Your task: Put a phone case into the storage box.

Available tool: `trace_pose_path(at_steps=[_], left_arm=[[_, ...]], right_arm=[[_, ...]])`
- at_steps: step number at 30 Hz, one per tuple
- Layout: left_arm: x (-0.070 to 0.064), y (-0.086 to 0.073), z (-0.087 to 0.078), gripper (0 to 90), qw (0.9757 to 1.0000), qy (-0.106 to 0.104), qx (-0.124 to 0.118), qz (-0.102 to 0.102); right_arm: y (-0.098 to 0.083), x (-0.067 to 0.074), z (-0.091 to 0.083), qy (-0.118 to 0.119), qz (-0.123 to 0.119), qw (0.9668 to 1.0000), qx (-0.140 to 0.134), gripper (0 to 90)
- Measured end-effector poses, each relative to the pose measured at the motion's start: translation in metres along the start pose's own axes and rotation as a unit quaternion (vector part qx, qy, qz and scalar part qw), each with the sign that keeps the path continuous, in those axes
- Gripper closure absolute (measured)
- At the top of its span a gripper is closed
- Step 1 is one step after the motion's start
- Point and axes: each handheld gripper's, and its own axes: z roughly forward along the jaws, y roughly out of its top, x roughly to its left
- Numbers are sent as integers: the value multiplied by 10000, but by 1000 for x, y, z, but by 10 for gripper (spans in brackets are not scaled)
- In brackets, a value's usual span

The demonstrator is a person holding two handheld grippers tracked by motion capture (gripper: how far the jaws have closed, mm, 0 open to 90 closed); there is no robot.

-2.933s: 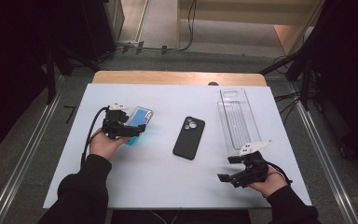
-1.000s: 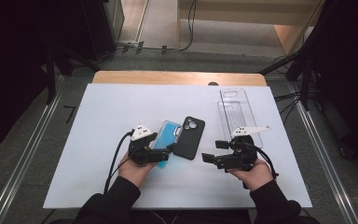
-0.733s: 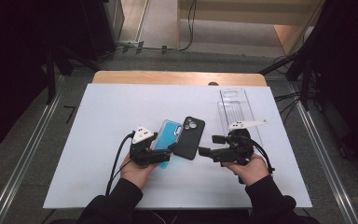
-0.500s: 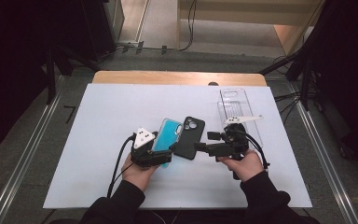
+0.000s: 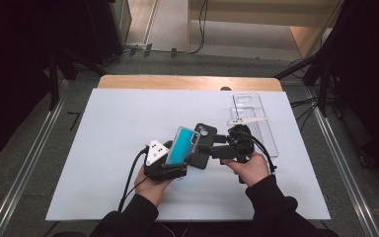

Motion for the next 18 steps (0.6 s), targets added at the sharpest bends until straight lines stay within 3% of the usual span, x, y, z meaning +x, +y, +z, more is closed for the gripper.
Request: trace_pose_path(at_steps=[8,18], left_arm=[[-6,-3,-1,168,9999,10,-129,13],[-13,-3,-3,168,9996,8,-267,21]], right_arm=[[7,-3,6,92,111,9998,-104,207],[15,-6,22,236,337,9991,74,322]])
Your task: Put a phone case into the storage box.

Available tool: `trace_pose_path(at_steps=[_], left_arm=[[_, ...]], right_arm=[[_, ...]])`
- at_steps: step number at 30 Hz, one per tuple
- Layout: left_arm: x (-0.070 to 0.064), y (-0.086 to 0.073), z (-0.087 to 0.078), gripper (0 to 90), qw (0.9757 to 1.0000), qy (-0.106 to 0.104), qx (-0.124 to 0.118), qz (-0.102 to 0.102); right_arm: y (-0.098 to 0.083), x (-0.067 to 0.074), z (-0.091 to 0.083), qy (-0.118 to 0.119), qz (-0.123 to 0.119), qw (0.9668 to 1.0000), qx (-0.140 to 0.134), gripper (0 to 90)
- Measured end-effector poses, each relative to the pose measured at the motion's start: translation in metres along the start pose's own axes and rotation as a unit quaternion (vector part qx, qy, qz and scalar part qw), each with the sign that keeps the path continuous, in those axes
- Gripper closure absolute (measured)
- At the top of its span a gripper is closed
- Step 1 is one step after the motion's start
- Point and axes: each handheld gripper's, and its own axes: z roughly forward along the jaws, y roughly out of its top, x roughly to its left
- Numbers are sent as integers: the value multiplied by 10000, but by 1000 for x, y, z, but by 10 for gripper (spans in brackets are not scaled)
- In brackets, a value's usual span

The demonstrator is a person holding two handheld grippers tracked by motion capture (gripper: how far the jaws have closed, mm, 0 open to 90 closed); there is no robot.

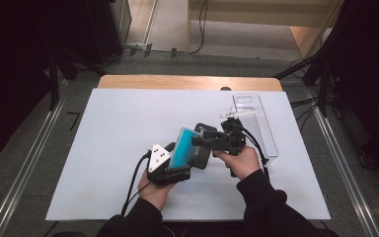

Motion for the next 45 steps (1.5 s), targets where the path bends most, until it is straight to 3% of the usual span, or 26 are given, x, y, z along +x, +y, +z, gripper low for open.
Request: trace_pose_path(at_steps=[5,6,10,13,22,25,31,37,43,45], left_arm=[[-2,-2,0,168,9999,-20,-45,-109],[-3,-2,1,168,9999,-20,-50,-121],[-5,-2,0,168,9999,-28,-71,-88],[-6,-2,0,168,9999,-26,-66,-72],[-7,0,1,167,9999,-19,-97,30],[-8,2,0,165,9999,5,-43,122],[-8,9,-2,151,9997,-189,29,-132],[-8,18,-6,133,9995,-240,167,-99],[-4,23,-4,140,9959,-494,734,-172],[-2,24,-4,140,9949,-562,811,-193]], right_arm=[[3,-1,8,104,248,9996,120,408],[4,-2,9,148,363,9991,155,479],[6,-6,9,186,561,9980,205,578],[6,-10,8,382,832,9953,327,725],[7,-8,4,493,916,9943,253,764],[8,-7,3,495,917,9942,280,766],[10,-4,0,439,781,9956,258,768],[12,-1,-4,234,576,9978,218,768],[14,0,-13,-98,267,9996,29,767],[15,1,-16,-182,179,9997,-17,767]])
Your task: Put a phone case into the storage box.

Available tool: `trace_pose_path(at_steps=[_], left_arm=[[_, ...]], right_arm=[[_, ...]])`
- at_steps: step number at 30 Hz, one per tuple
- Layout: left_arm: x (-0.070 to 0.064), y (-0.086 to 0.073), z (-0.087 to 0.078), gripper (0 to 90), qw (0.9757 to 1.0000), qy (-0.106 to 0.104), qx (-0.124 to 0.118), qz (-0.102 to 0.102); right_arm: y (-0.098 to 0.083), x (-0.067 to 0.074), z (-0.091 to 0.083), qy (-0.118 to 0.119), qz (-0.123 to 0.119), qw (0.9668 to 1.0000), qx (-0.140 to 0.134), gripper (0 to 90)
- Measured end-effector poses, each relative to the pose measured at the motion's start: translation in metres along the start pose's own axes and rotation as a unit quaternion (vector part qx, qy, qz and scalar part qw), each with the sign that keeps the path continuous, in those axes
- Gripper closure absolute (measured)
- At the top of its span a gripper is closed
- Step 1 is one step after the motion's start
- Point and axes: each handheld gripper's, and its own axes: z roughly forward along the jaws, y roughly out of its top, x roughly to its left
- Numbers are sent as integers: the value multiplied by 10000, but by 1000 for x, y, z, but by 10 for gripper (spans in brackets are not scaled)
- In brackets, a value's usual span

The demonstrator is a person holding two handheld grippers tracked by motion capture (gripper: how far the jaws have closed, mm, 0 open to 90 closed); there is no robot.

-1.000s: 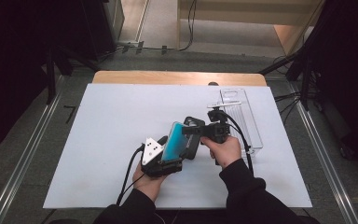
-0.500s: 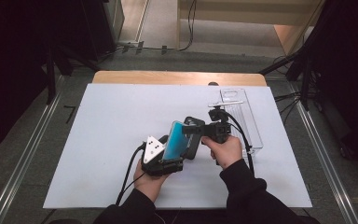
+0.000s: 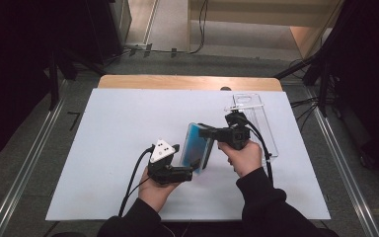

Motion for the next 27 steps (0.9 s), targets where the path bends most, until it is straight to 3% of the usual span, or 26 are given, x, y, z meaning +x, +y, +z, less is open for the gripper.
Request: trace_pose_path(at_steps=[6,8,12,16,18,22,27], left_arm=[[7,7,-2,141,9993,-176,334,-84],[9,9,-3,140,9985,-116,531,-53],[14,14,-7,141,9973,-337,636,-104],[21,18,-8,144,9936,-579,958,-177],[24,20,-8,150,9920,-582,1094,-226],[32,24,-10,166,9908,-641,1132,-387],[36,29,-14,166,9905,-609,1229,-109]], right_arm=[[1,2,-7,-153,-312,9993,-163,767],[0,3,-9,-162,-487,9983,-261,767],[0,2,-14,-218,-747,9962,-403,767],[0,2,-17,-192,-839,9954,-415,767],[0,2,-18,-170,-906,9950,-387,767],[-1,5,-15,-66,-1119,9932,-312,767],[-3,10,-14,34,-1505,9882,-279,767]])
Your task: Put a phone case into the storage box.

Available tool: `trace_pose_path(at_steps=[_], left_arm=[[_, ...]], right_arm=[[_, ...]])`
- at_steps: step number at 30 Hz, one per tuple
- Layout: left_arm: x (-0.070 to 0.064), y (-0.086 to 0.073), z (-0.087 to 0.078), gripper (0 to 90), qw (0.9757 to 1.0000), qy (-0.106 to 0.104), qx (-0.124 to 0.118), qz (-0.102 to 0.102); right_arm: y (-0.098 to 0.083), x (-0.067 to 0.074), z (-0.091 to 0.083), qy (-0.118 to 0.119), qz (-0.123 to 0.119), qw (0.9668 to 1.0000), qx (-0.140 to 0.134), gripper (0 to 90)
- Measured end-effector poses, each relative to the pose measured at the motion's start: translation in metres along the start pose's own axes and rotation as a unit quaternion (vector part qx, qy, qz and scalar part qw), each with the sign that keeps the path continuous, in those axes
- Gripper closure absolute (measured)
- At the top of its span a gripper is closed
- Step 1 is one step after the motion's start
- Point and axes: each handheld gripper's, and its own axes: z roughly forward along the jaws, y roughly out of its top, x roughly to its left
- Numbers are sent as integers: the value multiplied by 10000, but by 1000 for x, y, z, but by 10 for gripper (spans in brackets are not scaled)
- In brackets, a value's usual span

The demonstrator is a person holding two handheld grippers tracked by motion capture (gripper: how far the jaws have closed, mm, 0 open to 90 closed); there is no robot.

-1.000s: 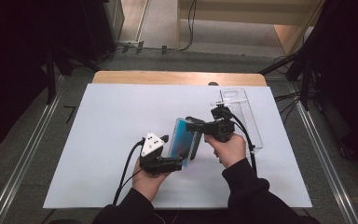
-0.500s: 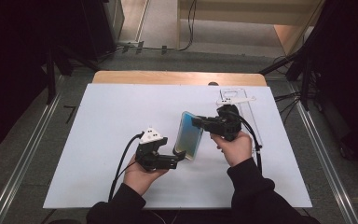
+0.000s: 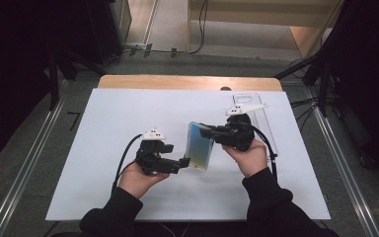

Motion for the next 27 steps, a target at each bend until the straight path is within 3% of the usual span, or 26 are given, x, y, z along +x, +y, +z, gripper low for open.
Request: trace_pose_path(at_steps=[2,5,13,19,27], left_arm=[[3,1,-2,166,10000,23,68,61],[7,3,-6,191,9998,-171,54,23],[9,12,-12,193,9984,-434,80,358],[9,18,-14,194,9952,-739,88,642],[10,26,-16,202,9917,-1054,19,735]], right_arm=[[0,1,1,122,-76,9999,39,767],[-1,2,2,277,-179,9994,107,767],[0,2,-1,502,-678,9961,270,767],[2,-1,-6,695,-969,9924,302,767],[2,-7,-14,1012,-1254,9863,345,767]])
